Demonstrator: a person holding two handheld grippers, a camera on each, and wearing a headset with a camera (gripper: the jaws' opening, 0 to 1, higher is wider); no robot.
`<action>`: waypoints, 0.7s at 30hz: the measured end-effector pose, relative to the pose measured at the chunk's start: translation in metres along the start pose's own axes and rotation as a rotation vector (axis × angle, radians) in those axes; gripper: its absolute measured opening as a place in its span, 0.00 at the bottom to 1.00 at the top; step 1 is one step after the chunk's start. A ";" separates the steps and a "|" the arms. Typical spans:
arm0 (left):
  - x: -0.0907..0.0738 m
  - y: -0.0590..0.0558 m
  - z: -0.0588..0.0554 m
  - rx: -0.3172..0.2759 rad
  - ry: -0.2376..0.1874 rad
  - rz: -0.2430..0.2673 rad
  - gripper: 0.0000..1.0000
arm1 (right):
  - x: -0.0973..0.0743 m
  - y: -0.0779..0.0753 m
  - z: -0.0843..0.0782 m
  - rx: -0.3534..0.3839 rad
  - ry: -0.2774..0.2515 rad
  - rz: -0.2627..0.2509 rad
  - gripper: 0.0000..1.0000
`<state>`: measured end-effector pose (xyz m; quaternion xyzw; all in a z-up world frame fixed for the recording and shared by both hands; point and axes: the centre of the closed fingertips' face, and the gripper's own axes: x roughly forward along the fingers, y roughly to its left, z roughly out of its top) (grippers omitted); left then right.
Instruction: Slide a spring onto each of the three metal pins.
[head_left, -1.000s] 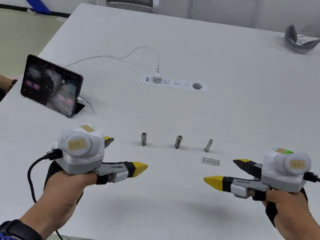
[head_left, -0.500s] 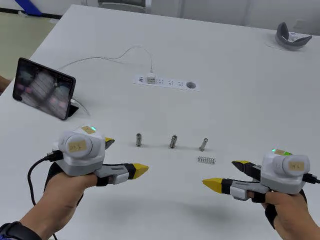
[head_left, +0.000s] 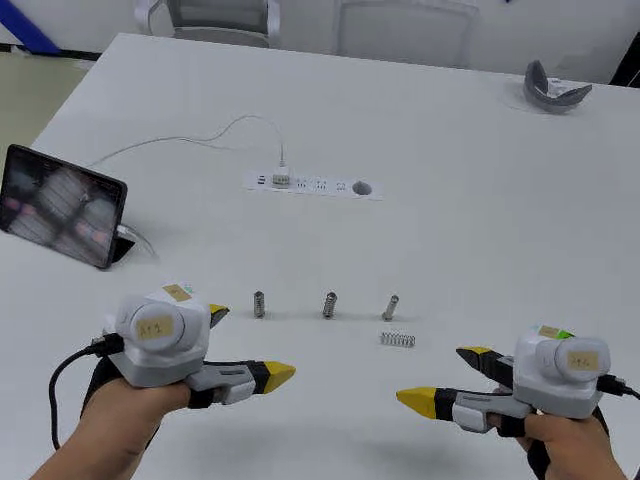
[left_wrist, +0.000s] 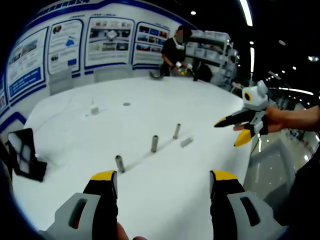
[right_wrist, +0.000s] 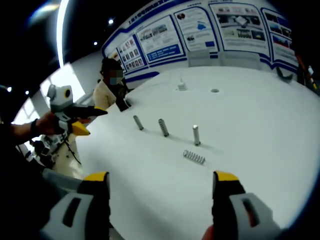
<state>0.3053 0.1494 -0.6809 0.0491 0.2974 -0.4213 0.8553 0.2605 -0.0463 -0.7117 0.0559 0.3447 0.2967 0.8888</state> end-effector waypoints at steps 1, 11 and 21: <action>0.002 -0.002 0.001 0.004 0.002 -0.006 0.77 | -0.001 0.000 0.000 0.001 0.000 0.000 0.86; 0.022 -0.023 0.004 0.063 0.030 -0.065 0.77 | -0.010 -0.002 -0.002 0.001 -0.014 -0.004 0.87; 0.038 -0.035 0.006 0.103 0.059 -0.104 0.76 | -0.021 -0.006 -0.005 0.002 -0.019 -0.016 0.87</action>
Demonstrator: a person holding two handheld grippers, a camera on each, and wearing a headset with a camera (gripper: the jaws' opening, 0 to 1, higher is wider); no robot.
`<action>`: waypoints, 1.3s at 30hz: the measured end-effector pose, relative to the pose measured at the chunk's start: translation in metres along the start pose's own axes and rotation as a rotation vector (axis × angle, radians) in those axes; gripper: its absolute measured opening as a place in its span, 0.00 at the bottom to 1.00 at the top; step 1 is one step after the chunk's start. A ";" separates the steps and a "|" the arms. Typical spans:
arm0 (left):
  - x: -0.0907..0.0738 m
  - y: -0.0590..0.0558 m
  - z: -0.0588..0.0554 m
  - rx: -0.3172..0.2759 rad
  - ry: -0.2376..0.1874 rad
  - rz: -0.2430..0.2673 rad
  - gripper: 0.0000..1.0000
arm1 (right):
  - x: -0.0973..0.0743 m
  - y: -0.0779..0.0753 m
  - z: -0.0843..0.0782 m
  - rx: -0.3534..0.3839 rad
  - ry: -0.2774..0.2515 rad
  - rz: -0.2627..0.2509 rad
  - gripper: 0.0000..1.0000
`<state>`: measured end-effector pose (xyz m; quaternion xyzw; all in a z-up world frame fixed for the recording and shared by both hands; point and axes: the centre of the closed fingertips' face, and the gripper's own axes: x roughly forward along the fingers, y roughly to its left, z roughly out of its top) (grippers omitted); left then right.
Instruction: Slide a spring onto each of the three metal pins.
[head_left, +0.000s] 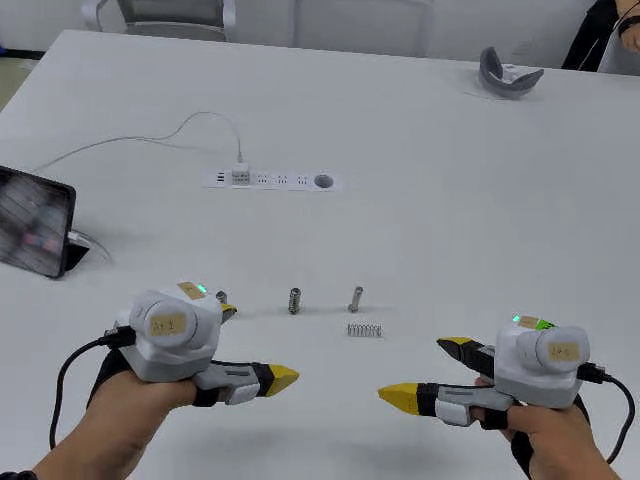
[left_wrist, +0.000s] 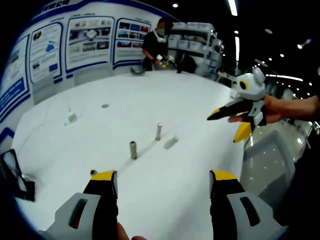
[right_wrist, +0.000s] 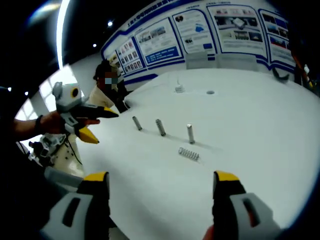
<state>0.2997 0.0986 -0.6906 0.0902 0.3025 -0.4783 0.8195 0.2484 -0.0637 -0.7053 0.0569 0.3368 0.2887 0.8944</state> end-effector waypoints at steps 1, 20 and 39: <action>0.002 -0.001 0.000 0.002 0.004 -0.005 0.76 | -0.001 0.000 -0.001 0.001 0.000 0.000 0.87; 0.028 -0.018 0.005 0.058 0.038 -0.070 0.76 | -0.006 0.006 -0.010 -0.002 0.009 0.010 0.87; 0.063 -0.042 0.009 0.141 0.103 -0.156 0.78 | -0.011 0.011 -0.016 0.004 0.011 0.019 0.88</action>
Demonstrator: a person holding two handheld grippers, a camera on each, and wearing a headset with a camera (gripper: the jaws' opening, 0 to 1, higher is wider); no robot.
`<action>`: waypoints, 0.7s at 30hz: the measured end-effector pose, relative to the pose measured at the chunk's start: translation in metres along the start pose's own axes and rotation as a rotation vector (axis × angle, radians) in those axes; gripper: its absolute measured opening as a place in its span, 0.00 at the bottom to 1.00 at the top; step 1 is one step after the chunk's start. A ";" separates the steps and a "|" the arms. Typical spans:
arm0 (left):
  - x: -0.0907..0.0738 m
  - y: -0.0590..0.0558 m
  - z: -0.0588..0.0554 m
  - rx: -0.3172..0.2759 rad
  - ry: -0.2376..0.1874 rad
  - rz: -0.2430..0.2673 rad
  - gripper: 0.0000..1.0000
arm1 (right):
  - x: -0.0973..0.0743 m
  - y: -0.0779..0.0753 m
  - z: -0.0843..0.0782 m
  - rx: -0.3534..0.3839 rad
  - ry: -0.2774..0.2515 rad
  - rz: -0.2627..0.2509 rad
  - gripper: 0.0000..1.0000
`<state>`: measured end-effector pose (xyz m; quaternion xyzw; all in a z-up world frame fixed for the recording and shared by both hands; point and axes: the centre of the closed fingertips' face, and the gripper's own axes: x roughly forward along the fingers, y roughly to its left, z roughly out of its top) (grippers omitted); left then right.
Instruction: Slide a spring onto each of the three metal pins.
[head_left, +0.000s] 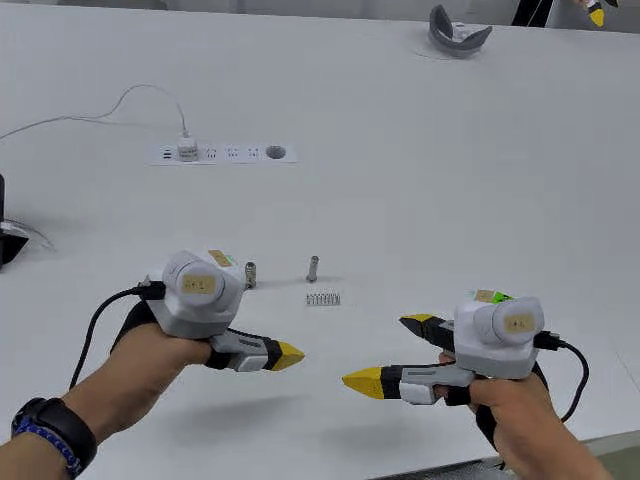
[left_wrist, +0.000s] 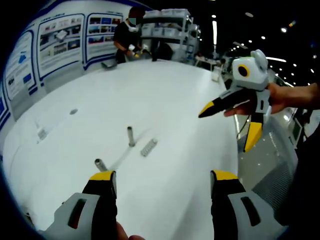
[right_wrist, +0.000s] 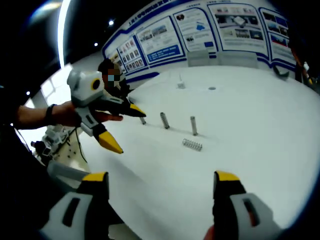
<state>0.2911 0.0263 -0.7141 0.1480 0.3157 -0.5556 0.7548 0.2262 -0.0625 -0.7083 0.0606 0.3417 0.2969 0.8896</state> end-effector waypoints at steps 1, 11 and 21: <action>0.002 -0.001 0.001 0.002 0.001 -0.004 0.78 | 0.000 0.000 0.000 0.002 -0.001 0.000 0.88; 0.030 -0.005 0.005 0.028 0.031 -0.045 0.76 | 0.000 0.001 -0.003 0.009 0.001 -0.002 0.88; 0.063 -0.008 0.009 0.004 0.042 -0.077 0.71 | -0.005 0.002 0.001 0.017 -0.012 0.005 0.88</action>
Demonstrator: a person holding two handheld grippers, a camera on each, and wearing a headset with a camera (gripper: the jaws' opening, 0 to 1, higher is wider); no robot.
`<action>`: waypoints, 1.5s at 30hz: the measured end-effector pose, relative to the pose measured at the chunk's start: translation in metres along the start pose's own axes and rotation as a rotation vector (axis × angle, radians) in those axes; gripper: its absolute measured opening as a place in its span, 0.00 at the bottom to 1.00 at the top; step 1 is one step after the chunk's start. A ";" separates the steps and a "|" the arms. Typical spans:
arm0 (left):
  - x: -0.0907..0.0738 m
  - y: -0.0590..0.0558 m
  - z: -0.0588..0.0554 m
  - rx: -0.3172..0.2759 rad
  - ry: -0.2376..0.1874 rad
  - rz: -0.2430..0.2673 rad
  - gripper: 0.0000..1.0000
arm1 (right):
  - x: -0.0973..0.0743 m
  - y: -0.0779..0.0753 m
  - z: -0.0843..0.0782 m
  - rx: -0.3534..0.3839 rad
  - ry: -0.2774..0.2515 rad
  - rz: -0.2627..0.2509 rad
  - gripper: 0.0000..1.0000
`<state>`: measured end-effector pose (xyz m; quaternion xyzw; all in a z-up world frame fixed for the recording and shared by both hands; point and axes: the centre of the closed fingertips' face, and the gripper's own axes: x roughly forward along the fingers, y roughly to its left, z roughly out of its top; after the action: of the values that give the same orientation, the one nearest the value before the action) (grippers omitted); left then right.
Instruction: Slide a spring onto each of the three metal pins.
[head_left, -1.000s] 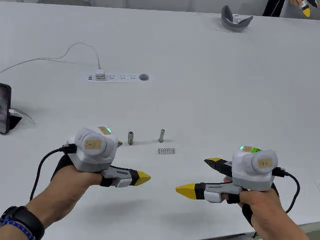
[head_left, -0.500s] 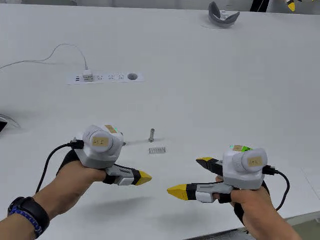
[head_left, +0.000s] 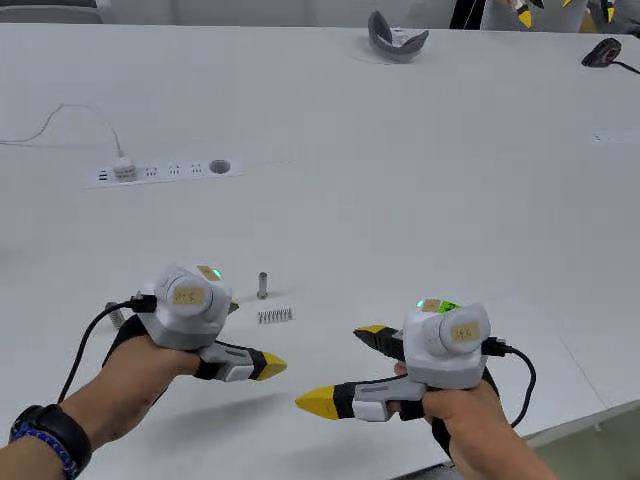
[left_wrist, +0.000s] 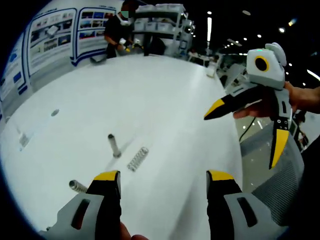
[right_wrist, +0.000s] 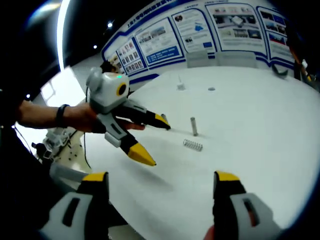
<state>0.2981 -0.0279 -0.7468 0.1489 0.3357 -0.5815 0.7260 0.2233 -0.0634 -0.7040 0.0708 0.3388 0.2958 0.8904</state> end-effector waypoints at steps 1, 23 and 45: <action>0.004 0.000 0.000 -0.002 0.002 -0.002 0.70 | 0.000 0.001 -0.001 0.000 0.001 0.000 0.88; 0.051 0.036 0.000 -0.022 0.018 0.044 0.41 | -0.004 -0.001 -0.015 0.032 0.014 -0.002 0.87; 0.052 0.039 -0.019 -0.047 0.024 0.109 0.10 | -0.004 0.004 -0.019 0.015 0.029 0.008 0.87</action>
<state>0.3339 -0.0443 -0.8017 0.1567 0.3492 -0.5311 0.7559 0.2068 -0.0639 -0.7155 0.0747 0.3535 0.2975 0.8837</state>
